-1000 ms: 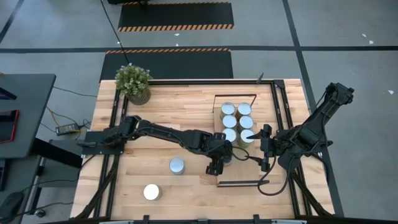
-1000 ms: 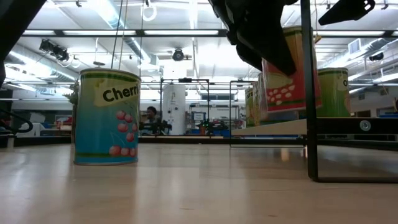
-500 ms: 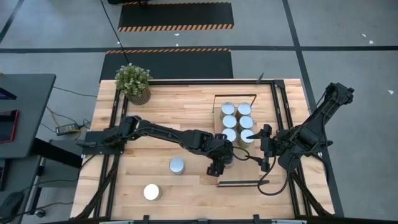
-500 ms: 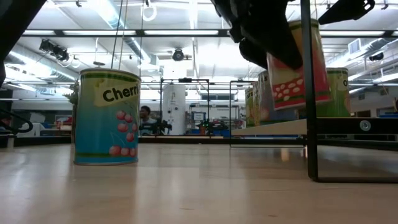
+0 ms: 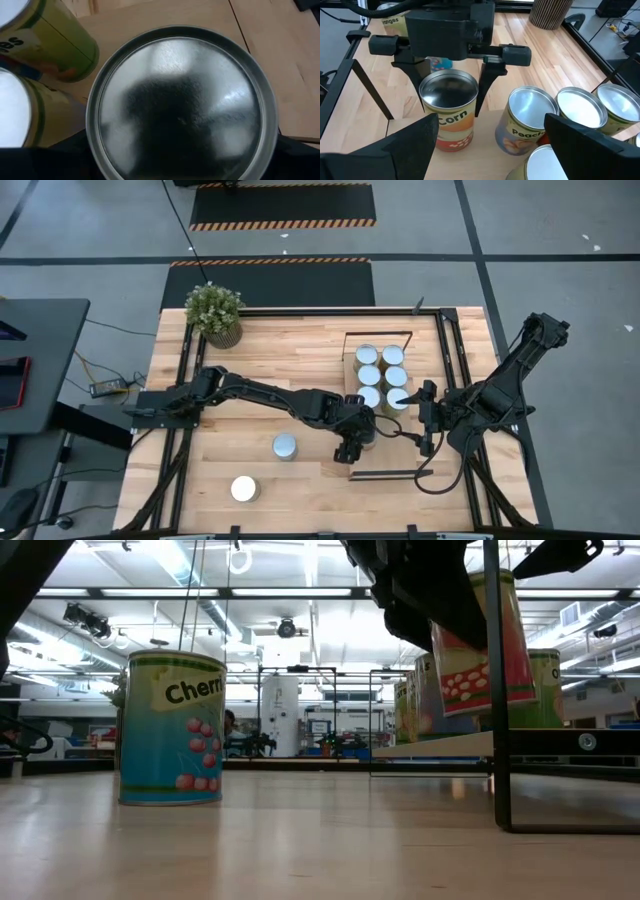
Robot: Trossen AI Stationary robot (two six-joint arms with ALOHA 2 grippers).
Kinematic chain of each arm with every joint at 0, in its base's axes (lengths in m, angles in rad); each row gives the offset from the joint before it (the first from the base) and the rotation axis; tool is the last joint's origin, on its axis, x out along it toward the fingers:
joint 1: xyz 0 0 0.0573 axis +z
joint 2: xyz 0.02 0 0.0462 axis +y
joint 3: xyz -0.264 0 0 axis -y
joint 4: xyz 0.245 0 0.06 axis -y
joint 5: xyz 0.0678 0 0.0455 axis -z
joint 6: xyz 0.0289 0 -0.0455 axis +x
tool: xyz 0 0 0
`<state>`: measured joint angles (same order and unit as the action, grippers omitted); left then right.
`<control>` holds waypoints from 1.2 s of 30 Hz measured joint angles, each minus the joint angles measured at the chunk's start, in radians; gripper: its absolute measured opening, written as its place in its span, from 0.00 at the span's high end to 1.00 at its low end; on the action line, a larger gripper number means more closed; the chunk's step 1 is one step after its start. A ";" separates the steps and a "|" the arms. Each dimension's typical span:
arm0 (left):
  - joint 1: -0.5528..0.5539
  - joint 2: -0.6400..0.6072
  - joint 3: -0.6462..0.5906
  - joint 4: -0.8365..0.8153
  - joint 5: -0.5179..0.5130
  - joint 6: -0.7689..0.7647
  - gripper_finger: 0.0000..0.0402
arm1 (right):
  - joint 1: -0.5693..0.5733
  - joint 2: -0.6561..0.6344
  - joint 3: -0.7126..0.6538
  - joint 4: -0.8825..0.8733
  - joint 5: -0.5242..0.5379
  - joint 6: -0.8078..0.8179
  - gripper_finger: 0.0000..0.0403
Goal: Pick and place cans onto a shelf
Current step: Put the canned corn on the shelf
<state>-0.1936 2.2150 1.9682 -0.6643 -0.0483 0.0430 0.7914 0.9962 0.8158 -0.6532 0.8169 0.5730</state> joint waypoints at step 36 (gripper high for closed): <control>-0.013 0.028 -0.001 -0.006 0.000 -0.031 0.05 | 0.001 0.000 0.000 0.031 -0.008 -0.011 0.08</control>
<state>-0.2070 2.2429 1.9671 -0.6699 -0.0483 0.0122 0.7925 0.9966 0.8162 -0.6221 0.8091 0.5618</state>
